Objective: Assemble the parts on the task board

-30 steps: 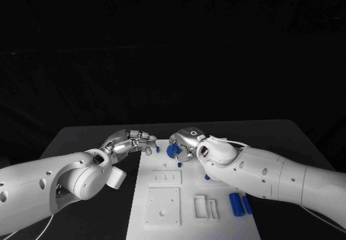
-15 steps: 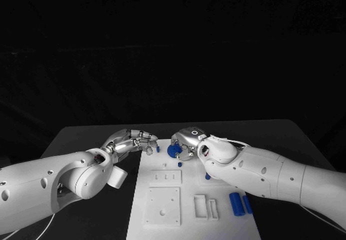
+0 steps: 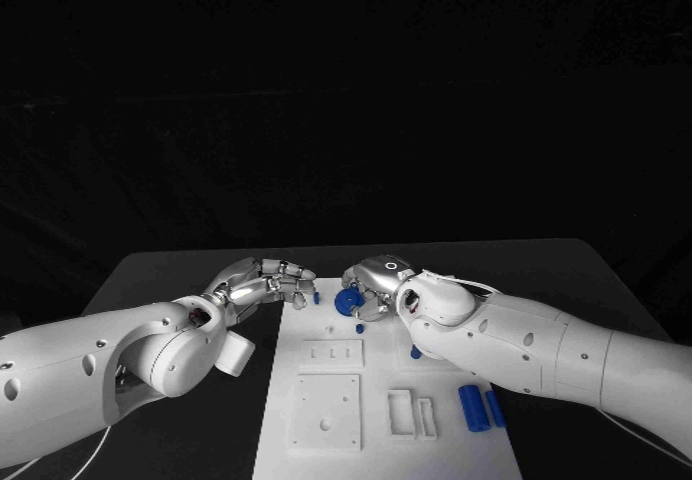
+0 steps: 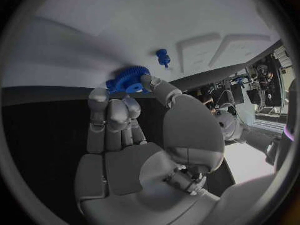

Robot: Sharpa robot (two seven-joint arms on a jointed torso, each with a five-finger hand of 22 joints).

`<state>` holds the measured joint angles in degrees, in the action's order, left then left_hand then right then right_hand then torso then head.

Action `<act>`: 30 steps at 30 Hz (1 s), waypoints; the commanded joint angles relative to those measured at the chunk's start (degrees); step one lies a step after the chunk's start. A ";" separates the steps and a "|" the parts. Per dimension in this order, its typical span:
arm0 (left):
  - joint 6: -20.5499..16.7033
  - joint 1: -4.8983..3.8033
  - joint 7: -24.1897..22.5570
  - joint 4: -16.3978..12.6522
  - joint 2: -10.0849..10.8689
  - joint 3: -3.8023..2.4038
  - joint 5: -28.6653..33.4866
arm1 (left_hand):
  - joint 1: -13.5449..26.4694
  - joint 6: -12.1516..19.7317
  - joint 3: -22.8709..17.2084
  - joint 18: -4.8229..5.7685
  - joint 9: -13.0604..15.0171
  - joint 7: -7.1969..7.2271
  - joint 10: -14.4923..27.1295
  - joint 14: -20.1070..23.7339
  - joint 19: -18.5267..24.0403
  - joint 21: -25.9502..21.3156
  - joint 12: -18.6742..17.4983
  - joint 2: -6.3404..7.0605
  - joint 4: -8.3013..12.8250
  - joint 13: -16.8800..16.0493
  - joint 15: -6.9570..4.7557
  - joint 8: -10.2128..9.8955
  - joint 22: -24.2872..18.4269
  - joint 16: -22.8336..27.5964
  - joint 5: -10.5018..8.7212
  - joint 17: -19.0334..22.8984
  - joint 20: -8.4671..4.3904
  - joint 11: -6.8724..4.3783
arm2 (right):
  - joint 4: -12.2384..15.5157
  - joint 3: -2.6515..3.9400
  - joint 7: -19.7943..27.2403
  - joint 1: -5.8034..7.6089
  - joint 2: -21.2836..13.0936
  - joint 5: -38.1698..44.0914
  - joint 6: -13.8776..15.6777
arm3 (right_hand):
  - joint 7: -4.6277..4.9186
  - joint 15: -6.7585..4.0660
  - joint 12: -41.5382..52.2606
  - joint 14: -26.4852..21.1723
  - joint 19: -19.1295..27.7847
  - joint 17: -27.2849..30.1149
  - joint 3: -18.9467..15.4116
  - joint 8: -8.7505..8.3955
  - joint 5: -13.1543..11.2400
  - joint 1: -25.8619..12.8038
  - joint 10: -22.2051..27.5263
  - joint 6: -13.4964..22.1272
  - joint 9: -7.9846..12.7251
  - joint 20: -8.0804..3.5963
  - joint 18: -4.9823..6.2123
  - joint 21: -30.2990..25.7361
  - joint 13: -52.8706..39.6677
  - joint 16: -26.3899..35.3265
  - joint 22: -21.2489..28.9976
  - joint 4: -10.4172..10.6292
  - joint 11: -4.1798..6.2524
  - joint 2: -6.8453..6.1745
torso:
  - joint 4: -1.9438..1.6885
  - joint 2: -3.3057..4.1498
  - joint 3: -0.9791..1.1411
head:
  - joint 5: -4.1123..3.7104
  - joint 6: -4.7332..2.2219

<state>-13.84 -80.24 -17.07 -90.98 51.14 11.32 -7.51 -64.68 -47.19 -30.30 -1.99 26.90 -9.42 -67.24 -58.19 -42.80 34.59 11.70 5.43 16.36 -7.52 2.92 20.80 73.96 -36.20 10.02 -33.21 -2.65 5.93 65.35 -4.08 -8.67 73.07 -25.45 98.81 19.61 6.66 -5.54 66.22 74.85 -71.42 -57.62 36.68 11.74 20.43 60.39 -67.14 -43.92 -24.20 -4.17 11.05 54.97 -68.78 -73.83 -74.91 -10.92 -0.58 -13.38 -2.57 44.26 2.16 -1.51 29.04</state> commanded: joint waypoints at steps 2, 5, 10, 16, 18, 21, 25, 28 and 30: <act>0.60 -0.14 -0.34 0.03 -0.06 -0.03 0.26 | 0.19 0.02 -0.12 -0.29 0.05 -0.19 -0.15 0.41 -0.02 0.35 -0.24 -0.22 -0.03 0.05 -0.10 -0.20 -0.10 -0.20 0.25 0.06 -0.19 0.25 | 0.42 0.02 1.27 -0.01 -0.67 -5.34 0.88 | -0.22 -0.74 -0.19 -0.04 0.02 -0.19 -1.45 -0.13 1.41 -0.82 0.16 1.32 -0.12 -0.27 3.95 -0.29 0.01 0.44 -0.76 0.06 0.60 0.27 | 0.17 -0.02 0.14 | 0.18 -0.05; 0.50 -0.14 -0.58 -0.08 0.02 -0.03 0.36 | 0.30 0.03 -0.10 -0.29 0.06 -0.22 -0.12 0.41 -0.02 0.36 -0.28 -0.24 -0.07 0.06 -0.09 -0.23 -0.11 -0.21 0.27 0.08 -0.19 0.27 | 0.91 0.02 2.38 0.00 -1.28 -6.91 2.92 | -0.25 -0.77 -0.21 -0.05 0.06 -0.24 -1.88 0.05 1.74 -0.90 0.24 1.37 -0.27 -0.31 3.95 -0.32 0.02 0.47 -0.77 -0.06 0.64 0.44 | 0.19 -0.02 0.14 | 0.18 -0.09; 0.60 -0.14 -0.62 0.01 0.02 -0.04 0.36 | 0.71 0.08 -0.05 -0.28 0.10 -0.29 -0.08 0.42 -0.03 0.37 -0.36 -0.44 -0.20 0.08 -0.08 -0.32 -0.15 -0.25 0.35 0.15 -0.18 0.30 | 2.64 0.45 4.63 0.05 -3.47 -10.90 5.59 | -0.13 -0.70 -0.08 -0.07 0.18 -0.31 -2.58 0.62 2.08 -0.82 0.24 1.11 -0.65 -0.36 3.95 -0.41 -0.09 0.58 -0.78 -0.45 0.55 1.02 | 0.15 -0.05 0.07 | 0.15 -0.21; 0.55 -0.14 -0.64 0.30 0.26 -0.04 0.38 | 0.78 0.08 -0.05 -0.28 0.11 -0.29 -0.09 0.43 -0.03 0.37 -0.37 -0.46 -0.22 0.08 -0.08 -0.34 -0.16 -0.26 0.36 0.16 -0.18 0.30 | 5.87 2.32 5.98 0.42 -7.56 -14.50 6.19 | 0.38 -0.25 0.24 -0.04 0.19 -0.43 -3.17 1.49 2.28 -0.85 0.04 0.12 -1.12 -0.39 3.95 -0.44 -0.33 0.61 -0.80 -0.78 0.07 1.47 | 0.20 -0.08 0.13 | 0.08 -0.65; 0.57 -0.14 -0.69 0.36 0.34 -0.04 0.39 | 0.79 0.08 -0.05 -0.28 0.11 -0.29 -0.09 0.43 -0.03 0.37 -0.38 -0.47 -0.22 0.08 -0.08 -0.34 -0.16 -0.26 0.37 0.16 -0.18 0.30 | 6.84 2.89 6.53 0.64 -9.38 -15.88 5.73 | 0.72 0.04 0.34 -0.03 0.21 -0.49 -3.31 1.95 2.26 -0.79 0.01 -0.51 -1.35 -0.40 3.95 -0.47 -0.39 0.61 -0.80 -0.94 -0.25 1.70 | 0.28 -0.10 0.15 | 0.00 -0.81; 1.54 -0.14 -1.54 0.64 0.34 -0.03 0.75 | 0.80 0.08 -0.05 -0.28 0.12 -0.29 -0.09 0.43 -0.02 0.37 -0.38 -0.47 -0.20 0.08 -0.08 -0.34 -0.16 -0.26 0.38 0.17 -0.19 0.30 | 7.24 3.04 8.43 1.81 -11.94 -21.49 4.83 | 0.97 0.28 0.38 -0.01 0.24 -0.54 -3.35 2.31 2.30 -0.66 0.05 -1.01 -1.51 -0.39 3.95 -0.51 -0.40 0.62 -0.80 -1.12 -0.49 1.99 | 0.39 -0.13 0.17 | -0.24 -1.05; 2.28 -0.14 -2.20 1.23 0.32 -0.04 0.85 | 3.13 0.07 1.30 -0.23 0.25 -0.34 -0.11 0.57 0.10 0.36 -0.52 0.44 -0.83 0.08 -0.02 -0.48 -0.24 -0.30 -0.26 0.35 -0.15 0.33 | 5.65 3.04 11.22 2.96 -14.36 -25.67 0.50 | 1.70 0.96 0.28 -0.06 0.46 -0.60 -3.65 2.56 3.00 -0.63 0.43 -1.31 -1.62 -0.28 3.95 -0.64 -0.28 0.72 -0.82 -1.64 -1.19 2.52 | 0.78 -0.25 0.41 | -0.56 -1.25; 2.32 -0.14 -2.21 1.49 0.37 -0.04 0.86 | 3.35 0.09 1.51 -0.27 0.28 -0.33 -0.11 0.59 0.13 0.35 -0.55 0.57 -0.79 0.08 -0.04 -0.52 -0.25 -0.33 -0.31 0.38 -0.17 0.32 | 2.68 3.03 16.06 3.09 -15.23 -30.37 -3.18 | 2.00 1.28 0.35 -0.08 0.59 -0.71 -4.80 2.64 4.17 -1.09 0.73 -1.35 -1.65 -0.15 3.95 -0.59 -0.27 0.72 -0.92 -2.50 -1.52 3.27 | 1.10 -0.40 0.51 | -0.76 -1.38; 2.42 -0.14 -2.36 1.52 0.42 -0.04 0.92 | 3.31 0.08 1.50 -0.30 0.29 -0.31 -0.13 0.59 0.13 0.36 -0.55 0.53 -0.74 0.07 -0.05 -0.53 -0.26 -0.34 -0.26 0.39 -0.18 0.31 | 1.38 3.03 17.35 3.09 -15.55 -32.78 -4.01 | 2.00 1.33 0.60 -0.10 0.63 -0.85 -5.97 2.78 4.77 -1.32 0.73 -1.50 -1.71 -0.12 3.95 -0.51 -0.40 0.66 -0.99 -3.49 -1.52 4.11 | 1.22 -0.43 0.56 | -0.79 -1.41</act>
<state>-12.97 -80.24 -17.96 -89.47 51.56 11.33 -7.03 -61.80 -47.19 -29.04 -1.75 27.14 -9.42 -67.24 -57.99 -42.80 34.59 11.48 6.04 15.58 -7.53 2.72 20.41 73.77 -36.20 10.02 -32.88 -2.65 5.93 67.24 -1.04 2.45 76.20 -40.97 73.69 20.49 8.29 -4.47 66.57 74.80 -71.09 -58.43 31.03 14.21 25.05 59.06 -66.23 -45.43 -25.87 -4.28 11.12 54.55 -69.11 -73.33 -74.91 -14.28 -1.76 -9.55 -1.67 43.94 2.59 -2.21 27.70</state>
